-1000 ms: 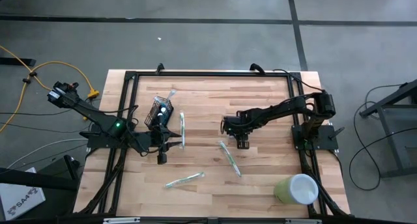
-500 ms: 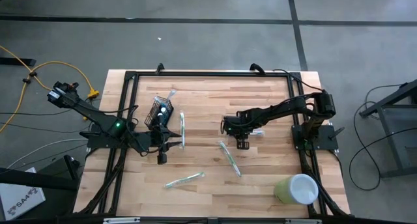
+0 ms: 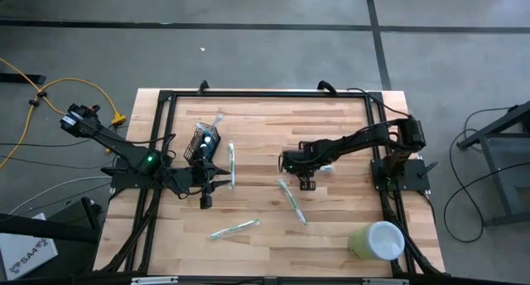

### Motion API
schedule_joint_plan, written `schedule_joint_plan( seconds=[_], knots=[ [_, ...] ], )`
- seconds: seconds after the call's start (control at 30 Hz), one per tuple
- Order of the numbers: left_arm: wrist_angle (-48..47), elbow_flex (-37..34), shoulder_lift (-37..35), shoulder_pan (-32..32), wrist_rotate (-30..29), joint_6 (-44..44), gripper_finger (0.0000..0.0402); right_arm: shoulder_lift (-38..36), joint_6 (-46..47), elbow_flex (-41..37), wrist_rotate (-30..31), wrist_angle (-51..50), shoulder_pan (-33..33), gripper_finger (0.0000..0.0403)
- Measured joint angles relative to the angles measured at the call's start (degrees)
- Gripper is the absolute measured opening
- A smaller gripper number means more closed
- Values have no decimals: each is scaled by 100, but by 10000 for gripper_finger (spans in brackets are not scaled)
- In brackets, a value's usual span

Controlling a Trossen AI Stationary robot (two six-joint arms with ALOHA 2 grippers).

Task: Pick & Place toothbrushing station
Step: Put the blue toothbrush into the black wire organizer

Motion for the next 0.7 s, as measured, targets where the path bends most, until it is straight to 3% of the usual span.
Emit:
schedule_joint_plan(
  seconds=[0.2, 0.47, 0.7],
  knots=[
    [1, 0, 0, 0, 2, -3, 106, -2, -244, 515, 509, -437, 396, 35],
    [1, 0, 2, -2, 137, -296, 106, -8, -1255, 1279, 1397, -674, 1142, 35],
    [39, 0, 2, -4, 954, -599, 106, -10, -2352, 1648, 2185, -521, 1915, 35]
  ],
)
